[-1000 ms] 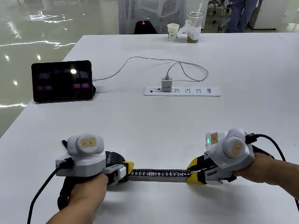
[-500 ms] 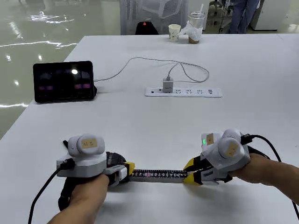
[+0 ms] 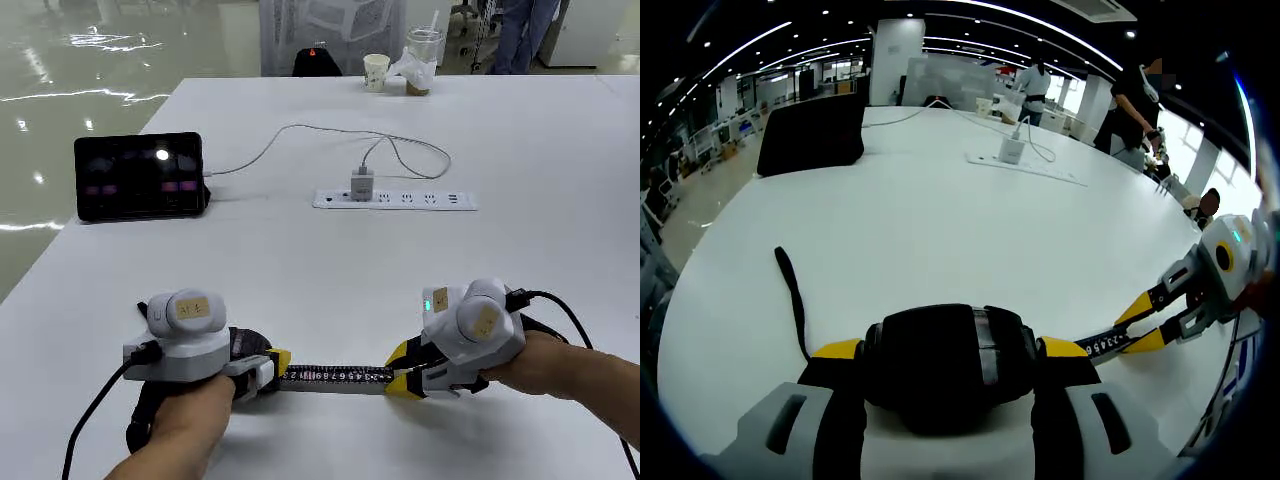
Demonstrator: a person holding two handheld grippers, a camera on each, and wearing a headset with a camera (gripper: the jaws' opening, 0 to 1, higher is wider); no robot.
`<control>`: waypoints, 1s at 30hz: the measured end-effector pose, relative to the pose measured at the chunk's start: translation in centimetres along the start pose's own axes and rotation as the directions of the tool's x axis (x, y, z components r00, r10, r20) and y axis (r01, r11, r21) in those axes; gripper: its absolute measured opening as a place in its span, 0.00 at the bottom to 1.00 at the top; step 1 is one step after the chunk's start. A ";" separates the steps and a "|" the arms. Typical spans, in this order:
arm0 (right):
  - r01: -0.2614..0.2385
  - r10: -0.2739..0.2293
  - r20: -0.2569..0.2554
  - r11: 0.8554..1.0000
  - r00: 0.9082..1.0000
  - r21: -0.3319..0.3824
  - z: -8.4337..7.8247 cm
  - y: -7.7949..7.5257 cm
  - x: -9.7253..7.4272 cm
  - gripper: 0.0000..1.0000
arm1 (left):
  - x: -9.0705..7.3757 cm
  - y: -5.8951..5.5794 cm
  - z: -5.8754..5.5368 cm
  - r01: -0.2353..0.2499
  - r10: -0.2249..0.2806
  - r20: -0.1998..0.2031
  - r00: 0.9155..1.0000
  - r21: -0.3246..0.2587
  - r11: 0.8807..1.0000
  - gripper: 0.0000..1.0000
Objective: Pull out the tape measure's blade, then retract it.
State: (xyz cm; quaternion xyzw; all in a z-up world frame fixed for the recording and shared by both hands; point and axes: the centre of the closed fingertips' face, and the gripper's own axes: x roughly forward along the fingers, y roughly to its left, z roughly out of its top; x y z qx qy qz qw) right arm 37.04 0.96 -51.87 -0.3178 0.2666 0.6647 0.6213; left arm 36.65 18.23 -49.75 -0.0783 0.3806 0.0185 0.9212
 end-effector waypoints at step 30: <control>-0.006 0.006 0.013 1.000 1.000 -0.009 1.8 0.1 1.4 0.11 | 0.1 -0.1 0.0 0.006 -0.006 -0.002 1.000 -0.010 1.000 0.62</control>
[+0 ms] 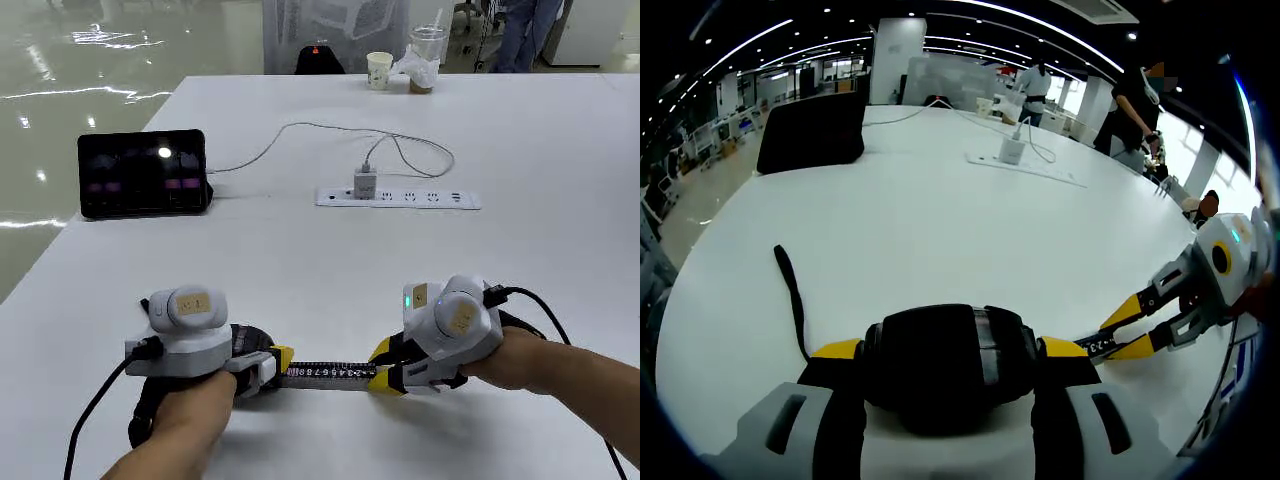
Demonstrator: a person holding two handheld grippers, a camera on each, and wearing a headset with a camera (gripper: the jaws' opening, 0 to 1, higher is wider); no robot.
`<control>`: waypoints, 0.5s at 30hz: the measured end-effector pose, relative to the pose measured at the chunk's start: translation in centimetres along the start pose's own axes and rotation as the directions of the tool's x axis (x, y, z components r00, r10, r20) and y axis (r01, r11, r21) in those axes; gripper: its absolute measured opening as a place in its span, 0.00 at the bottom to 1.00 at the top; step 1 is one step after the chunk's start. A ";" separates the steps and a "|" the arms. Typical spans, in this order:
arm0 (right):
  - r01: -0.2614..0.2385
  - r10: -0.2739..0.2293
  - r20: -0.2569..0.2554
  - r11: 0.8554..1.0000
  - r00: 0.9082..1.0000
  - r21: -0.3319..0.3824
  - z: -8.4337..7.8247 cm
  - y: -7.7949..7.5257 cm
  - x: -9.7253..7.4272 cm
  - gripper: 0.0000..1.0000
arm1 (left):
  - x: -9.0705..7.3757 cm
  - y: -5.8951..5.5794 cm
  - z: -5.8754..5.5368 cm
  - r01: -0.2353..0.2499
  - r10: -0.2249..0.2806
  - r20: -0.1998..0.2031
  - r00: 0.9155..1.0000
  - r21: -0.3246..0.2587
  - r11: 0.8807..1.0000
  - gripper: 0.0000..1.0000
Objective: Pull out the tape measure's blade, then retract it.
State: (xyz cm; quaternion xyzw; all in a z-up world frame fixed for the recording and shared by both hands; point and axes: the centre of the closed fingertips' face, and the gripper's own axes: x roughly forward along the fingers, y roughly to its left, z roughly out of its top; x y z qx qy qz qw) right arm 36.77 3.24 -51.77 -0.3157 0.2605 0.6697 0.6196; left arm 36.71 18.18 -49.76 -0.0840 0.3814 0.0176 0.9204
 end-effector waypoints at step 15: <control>-0.006 0.006 0.012 1.000 1.000 -0.002 1.0 -0.1 1.0 0.11 | 0.1 0.1 0.0 0.002 -0.002 0.000 1.000 -0.006 1.000 0.62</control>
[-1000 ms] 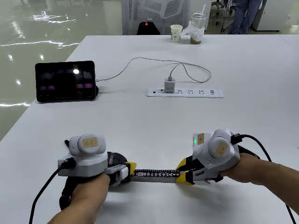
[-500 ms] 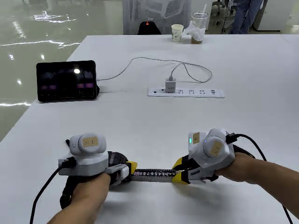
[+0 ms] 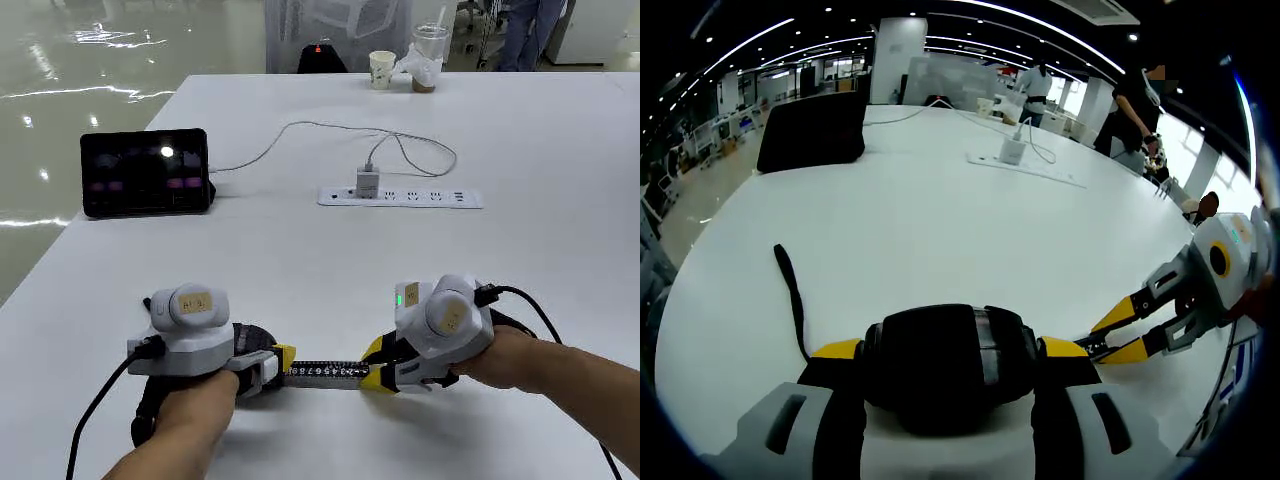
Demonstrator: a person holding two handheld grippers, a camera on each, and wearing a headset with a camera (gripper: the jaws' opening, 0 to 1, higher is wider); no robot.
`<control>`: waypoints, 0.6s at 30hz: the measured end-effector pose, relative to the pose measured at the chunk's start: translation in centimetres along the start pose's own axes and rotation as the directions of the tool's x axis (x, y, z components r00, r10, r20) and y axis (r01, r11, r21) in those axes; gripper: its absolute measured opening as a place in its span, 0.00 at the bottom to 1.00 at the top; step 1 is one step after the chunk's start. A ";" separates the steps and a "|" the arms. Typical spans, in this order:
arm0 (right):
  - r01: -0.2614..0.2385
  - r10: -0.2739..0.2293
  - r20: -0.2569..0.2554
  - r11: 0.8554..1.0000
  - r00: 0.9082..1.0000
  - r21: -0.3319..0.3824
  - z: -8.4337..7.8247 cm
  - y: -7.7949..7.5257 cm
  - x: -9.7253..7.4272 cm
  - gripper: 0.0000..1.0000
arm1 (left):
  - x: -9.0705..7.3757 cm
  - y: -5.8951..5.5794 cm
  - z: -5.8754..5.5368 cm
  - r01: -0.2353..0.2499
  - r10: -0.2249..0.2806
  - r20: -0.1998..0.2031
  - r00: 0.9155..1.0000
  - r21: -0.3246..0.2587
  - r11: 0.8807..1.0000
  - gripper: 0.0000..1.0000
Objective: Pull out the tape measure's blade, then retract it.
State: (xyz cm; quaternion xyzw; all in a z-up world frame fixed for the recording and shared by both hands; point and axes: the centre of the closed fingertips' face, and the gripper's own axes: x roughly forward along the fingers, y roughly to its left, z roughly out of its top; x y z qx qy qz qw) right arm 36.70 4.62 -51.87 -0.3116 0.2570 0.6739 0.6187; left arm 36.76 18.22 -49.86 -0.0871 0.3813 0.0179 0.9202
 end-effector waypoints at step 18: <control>-0.010 0.010 0.011 1.000 1.000 -0.009 1.2 0.1 1.1 0.11 | 0.0 0.0 -0.1 0.002 -0.002 -0.001 1.000 -0.005 1.000 0.62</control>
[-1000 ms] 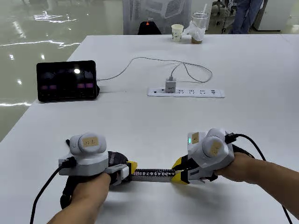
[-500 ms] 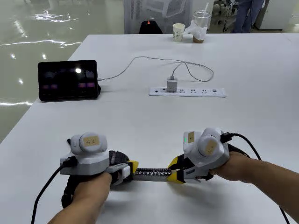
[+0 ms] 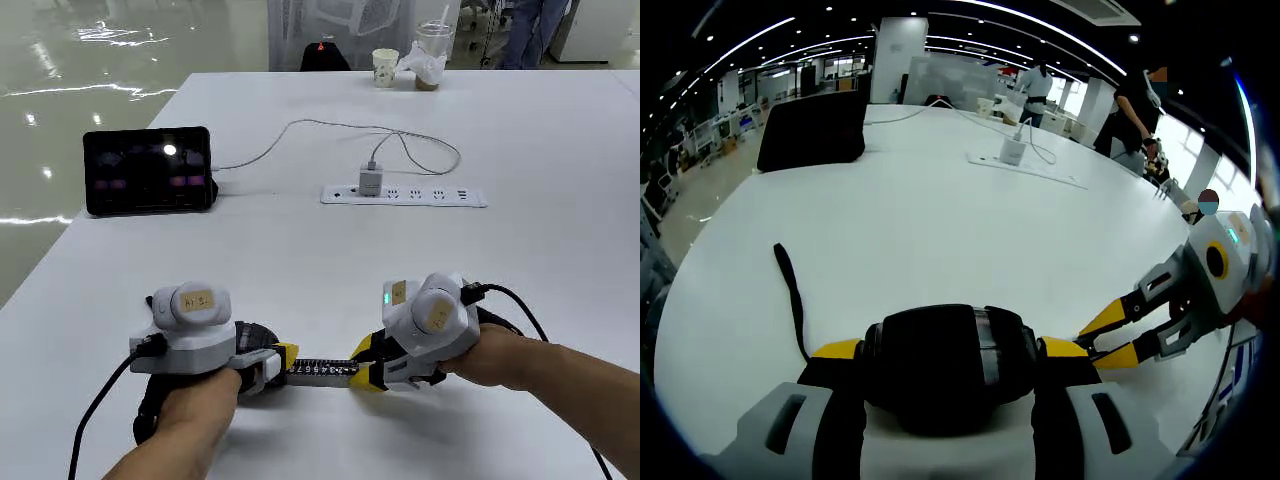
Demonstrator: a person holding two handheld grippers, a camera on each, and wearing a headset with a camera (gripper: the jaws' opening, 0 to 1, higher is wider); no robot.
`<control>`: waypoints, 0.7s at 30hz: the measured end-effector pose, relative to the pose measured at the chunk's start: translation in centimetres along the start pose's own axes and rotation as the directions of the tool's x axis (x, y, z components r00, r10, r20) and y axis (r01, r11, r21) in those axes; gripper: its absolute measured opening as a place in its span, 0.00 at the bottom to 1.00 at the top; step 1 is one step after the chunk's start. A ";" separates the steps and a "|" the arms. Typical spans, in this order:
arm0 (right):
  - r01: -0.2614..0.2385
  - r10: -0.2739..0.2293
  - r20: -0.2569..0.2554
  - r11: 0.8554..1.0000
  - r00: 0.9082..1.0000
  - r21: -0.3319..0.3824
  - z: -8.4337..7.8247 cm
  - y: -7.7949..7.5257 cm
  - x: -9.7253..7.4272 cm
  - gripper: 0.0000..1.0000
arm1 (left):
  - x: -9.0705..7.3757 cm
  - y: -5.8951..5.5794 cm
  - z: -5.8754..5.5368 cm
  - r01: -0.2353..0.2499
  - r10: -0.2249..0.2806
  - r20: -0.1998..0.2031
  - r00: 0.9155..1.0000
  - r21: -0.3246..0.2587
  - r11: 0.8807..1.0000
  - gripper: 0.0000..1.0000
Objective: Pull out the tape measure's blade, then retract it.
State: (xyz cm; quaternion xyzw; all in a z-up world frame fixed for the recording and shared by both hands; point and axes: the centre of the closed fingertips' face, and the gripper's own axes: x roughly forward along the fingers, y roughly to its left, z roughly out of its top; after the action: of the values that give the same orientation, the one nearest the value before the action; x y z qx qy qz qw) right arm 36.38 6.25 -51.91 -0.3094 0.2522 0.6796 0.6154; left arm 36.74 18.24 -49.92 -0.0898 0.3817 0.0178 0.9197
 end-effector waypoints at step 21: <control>-0.002 0.002 0.017 1.000 1.000 -0.010 1.4 0.0 1.3 0.11 | 0.0 0.0 0.0 0.004 -0.004 -0.001 1.000 -0.010 1.000 0.62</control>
State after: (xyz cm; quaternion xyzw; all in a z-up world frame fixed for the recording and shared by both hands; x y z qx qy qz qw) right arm 36.16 8.16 -51.88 -0.3064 0.2438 0.6842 0.6152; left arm 36.71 18.26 -49.89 -0.0952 0.3818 0.0176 0.9192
